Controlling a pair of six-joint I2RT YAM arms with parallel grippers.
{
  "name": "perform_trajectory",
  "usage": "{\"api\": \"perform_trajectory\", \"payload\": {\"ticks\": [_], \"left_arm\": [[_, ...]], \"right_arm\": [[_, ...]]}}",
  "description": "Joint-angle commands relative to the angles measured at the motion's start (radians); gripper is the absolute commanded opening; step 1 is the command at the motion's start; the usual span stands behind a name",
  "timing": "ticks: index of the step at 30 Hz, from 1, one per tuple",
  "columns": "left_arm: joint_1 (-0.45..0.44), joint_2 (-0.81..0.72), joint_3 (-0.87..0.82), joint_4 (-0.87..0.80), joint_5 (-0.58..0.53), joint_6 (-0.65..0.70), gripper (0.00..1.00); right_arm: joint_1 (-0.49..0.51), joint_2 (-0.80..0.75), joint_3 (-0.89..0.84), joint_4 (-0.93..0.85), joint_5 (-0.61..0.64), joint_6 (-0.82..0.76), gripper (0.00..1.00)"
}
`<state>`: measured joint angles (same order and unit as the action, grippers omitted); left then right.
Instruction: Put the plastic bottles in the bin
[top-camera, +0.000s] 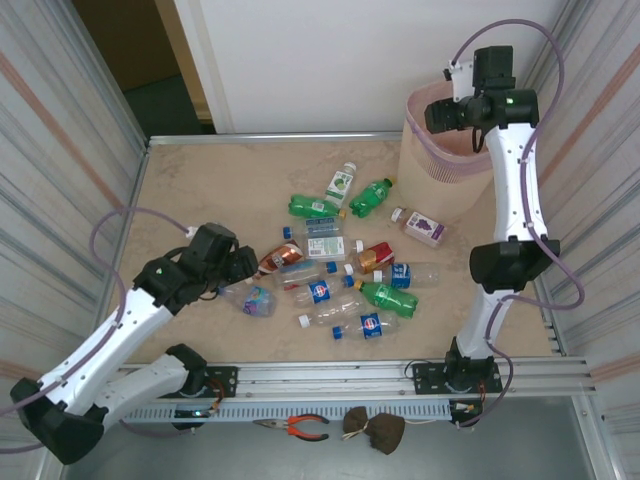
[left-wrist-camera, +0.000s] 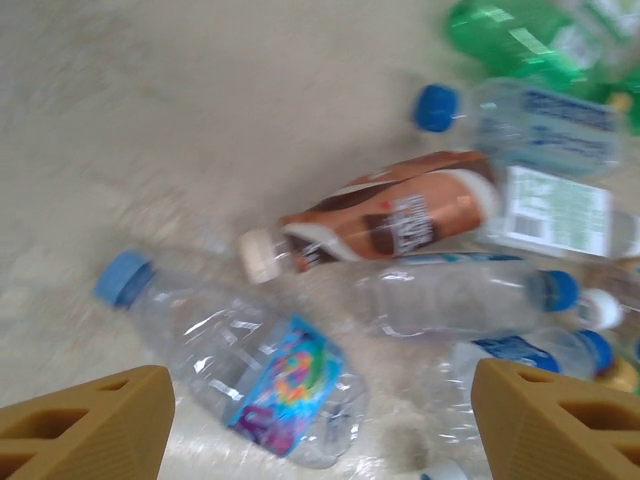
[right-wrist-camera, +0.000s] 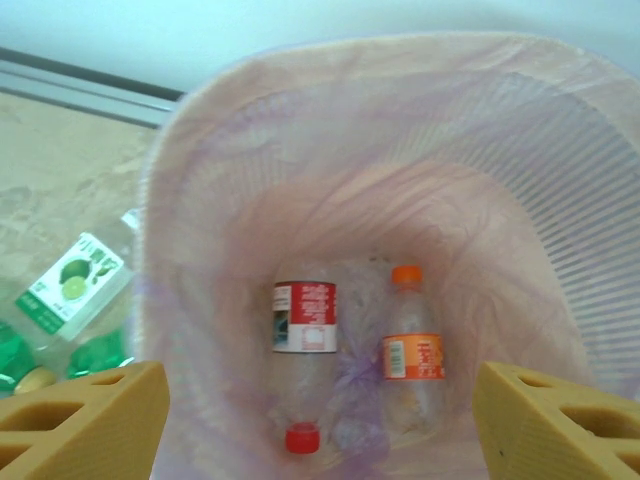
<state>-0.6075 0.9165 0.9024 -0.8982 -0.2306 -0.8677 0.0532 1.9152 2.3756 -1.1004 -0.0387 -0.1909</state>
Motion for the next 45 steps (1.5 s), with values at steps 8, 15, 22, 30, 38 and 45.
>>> {"api": "perform_trajectory", "payload": {"ticks": [8,15,22,30,38,45], "left_arm": [[0.051,0.117,-0.036,-0.239,-0.038,-0.432,0.77],[0.190,0.084,-0.165,-0.087,0.109,-0.468,0.75],[0.386,0.061,-0.279,0.102,0.263,-0.440,0.71],[0.500,0.152,-0.270,0.190,0.321,-0.404,0.69],[0.524,0.293,-0.258,0.274,0.373,-0.401,0.67],[0.538,0.389,-0.248,0.337,0.379,-0.412,0.64]], "right_arm": [[0.056,-0.196,-0.214,0.053,-0.008,0.021,0.79],[0.074,-0.269,-0.326,0.076,0.005,0.025,0.79],[0.086,-0.314,-0.383,0.071,0.022,0.020,0.79],[0.091,-0.344,-0.423,0.060,0.036,0.014,0.79],[0.094,-0.373,-0.453,0.058,0.048,0.007,0.80],[0.105,-0.390,-0.472,0.050,0.060,-0.001,0.80]]}}
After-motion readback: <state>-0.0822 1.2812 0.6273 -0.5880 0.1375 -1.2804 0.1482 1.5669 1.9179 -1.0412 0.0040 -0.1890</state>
